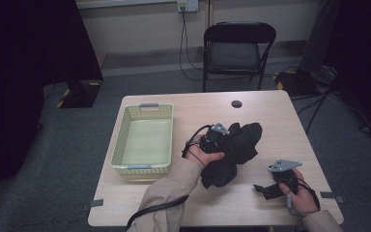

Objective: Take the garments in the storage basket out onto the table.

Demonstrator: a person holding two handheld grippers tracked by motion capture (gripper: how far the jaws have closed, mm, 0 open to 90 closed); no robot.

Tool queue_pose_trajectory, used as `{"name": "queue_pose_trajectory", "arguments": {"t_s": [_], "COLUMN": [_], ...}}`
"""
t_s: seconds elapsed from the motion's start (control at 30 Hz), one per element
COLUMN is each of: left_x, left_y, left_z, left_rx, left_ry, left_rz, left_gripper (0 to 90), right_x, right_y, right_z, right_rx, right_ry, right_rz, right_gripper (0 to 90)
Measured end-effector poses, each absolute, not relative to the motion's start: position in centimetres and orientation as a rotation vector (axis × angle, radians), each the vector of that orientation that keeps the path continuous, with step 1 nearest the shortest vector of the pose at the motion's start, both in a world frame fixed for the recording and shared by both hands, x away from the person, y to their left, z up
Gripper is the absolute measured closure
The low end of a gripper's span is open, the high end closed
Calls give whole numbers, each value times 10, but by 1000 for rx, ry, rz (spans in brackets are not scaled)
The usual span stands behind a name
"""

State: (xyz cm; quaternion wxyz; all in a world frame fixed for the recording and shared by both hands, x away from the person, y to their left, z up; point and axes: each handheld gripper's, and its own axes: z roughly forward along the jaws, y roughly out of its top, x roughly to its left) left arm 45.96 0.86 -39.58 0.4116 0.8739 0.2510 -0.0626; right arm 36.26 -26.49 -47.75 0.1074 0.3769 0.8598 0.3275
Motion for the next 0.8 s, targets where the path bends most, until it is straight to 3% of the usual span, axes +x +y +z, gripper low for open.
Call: {"name": "queue_pose_trajectory", "arguments": {"t_s": [0.8], "left_x": [460], "left_y": [14], "left_z": [-418], "left_rx": [2230], "left_ry": [679], "left_rz": [-139], "left_gripper": [609], "right_x": [363], "right_y": [-265], "right_z": [-478], "right_rx": [1110], "right_ry": [2531], "right_rz": [964], "right_gripper": [0]}}
